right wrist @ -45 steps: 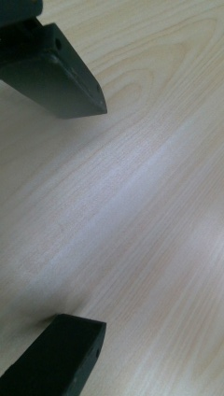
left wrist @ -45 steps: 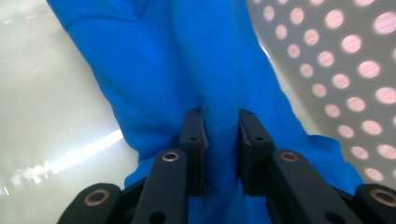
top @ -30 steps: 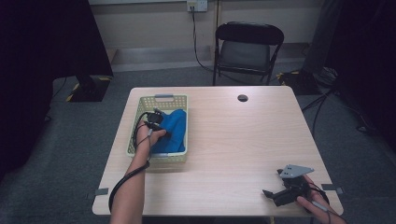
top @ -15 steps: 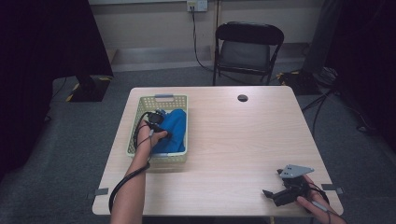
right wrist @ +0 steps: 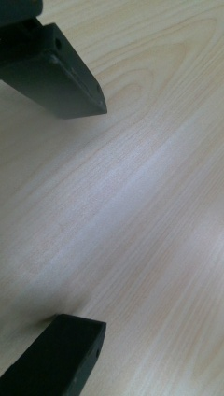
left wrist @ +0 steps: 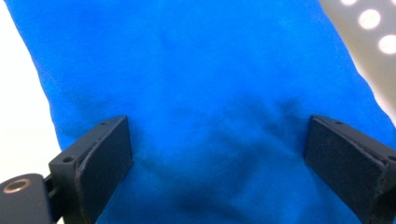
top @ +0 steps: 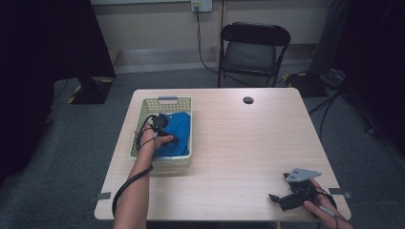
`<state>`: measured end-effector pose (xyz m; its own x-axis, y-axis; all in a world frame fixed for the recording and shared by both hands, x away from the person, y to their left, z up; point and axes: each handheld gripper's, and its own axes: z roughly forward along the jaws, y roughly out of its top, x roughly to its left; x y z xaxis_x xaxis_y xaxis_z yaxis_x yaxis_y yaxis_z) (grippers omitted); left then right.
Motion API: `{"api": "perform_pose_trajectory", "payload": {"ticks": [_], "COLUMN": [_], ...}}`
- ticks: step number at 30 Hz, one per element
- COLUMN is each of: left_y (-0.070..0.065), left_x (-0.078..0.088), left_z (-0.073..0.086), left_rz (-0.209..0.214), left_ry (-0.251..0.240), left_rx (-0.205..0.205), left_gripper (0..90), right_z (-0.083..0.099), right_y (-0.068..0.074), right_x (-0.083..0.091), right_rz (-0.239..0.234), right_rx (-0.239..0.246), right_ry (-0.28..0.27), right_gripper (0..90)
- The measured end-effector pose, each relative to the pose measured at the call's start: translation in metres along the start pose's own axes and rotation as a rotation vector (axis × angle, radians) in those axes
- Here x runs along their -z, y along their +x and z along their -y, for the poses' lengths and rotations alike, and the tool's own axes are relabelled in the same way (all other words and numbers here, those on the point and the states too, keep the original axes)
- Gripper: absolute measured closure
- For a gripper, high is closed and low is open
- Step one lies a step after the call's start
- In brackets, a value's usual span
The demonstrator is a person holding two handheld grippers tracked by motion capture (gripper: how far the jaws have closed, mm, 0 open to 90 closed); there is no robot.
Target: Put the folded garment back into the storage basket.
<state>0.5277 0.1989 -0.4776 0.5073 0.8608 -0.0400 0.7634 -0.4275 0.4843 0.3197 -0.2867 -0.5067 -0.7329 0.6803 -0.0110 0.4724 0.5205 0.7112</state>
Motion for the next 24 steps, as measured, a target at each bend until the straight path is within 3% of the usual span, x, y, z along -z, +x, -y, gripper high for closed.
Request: {"api": "perform_pose_trajectory", "payload": {"ticks": [7,17,24], "left_y": [0.002,0.0058,0.007], "left_x": [-0.0023,-0.0004,0.0022], "left_z": [0.0027,0.004,0.002], "left_rz": [0.001,0.037,0.037], "left_ry": [-0.022,-0.025,-0.017], "left_rx": [0.001,-0.03,-0.003], "left_gripper": [0.5,0.1,1.7], "right_z": [0.0,0.0,0.0], "right_y": [0.0,-0.0001,0.0], "right_x": [0.0,0.0,0.0], "right_rz": [0.0,0.0,0.0], "right_rx": [0.0,0.001,0.0], "right_ry": [0.0,0.0,0.0], "right_gripper": [0.0,0.0,0.0]}}
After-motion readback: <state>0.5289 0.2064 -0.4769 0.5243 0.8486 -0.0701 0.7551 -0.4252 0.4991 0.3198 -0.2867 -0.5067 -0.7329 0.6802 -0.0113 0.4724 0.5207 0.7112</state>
